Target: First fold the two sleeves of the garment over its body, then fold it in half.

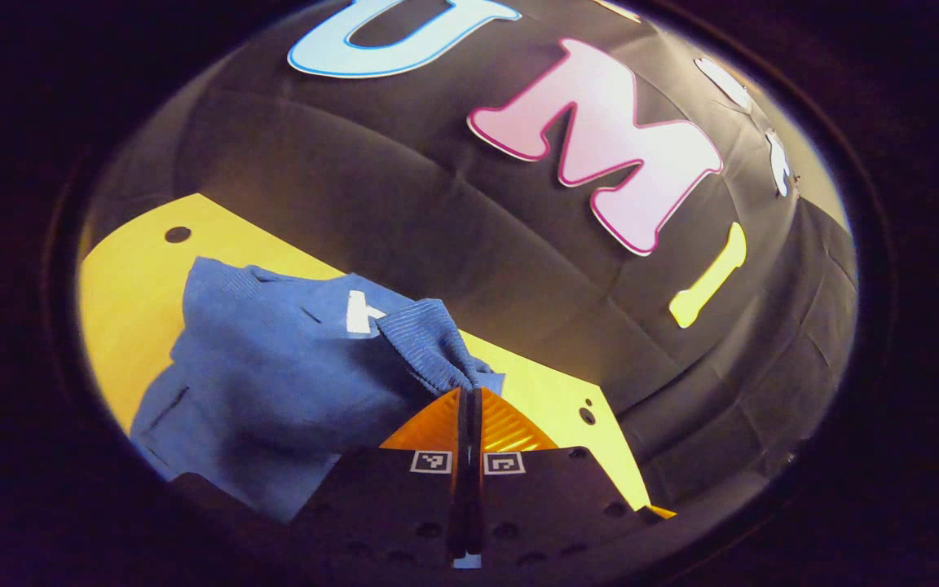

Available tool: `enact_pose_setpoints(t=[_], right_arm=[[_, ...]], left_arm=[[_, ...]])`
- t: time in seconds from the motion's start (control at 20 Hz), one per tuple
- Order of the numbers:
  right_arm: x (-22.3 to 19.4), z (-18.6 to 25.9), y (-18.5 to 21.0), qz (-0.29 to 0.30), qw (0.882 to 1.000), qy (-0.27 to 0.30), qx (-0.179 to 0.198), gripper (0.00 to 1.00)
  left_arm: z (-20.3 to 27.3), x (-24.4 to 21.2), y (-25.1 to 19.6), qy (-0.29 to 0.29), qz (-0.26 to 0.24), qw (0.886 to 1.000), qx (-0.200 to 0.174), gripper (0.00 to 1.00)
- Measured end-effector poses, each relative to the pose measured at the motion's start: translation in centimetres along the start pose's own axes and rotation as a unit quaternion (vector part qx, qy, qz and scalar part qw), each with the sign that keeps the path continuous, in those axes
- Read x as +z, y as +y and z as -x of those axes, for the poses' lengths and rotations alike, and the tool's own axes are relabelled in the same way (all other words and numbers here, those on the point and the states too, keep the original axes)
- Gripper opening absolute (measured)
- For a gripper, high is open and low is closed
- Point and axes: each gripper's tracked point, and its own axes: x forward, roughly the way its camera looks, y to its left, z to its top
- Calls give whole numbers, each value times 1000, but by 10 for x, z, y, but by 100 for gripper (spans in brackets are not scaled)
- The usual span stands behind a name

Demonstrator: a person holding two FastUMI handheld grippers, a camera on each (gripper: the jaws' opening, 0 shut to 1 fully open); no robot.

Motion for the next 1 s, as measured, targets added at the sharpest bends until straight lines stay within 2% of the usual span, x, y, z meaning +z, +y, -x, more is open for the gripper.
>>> enact_pose_setpoints(t=[0.1,0.2,0.3,0.4,0.5,0.7,0.9,0.95,1.0], right_arm=[[-10,2,-9,-15,1000,11,-4,98],[-19,3,-13,-28,999,25,-6,98],[-28,7,-12,-41,998,37,-5,98],[-39,16,-9,-47,998,48,-5,98],[-55,22,-3,-48,997,65,-5,98],[-87,45,11,-41,993,106,-4,98],[-100,64,10,-32,993,113,-21,98],[-105,68,10,-37,992,120,-27,98],[-108,73,8,-42,991,121,-36,98]], left_arm=[[-25,-15,-30,17,-14,1000,-20,0],[-31,-23,-52,28,-13,998,-48,44],[-25,-22,-52,16,-27,999,-36,86],[-17,-21,-40,3,-61,998,-13,85],[13,-26,-13,2,-95,995,15,84],[105,-49,65,34,-132,986,95,85],[227,-81,165,85,-132,970,187,85],[254,-88,184,97,-122,966,208,81],[278,-96,204,107,-110,962,227,85]])
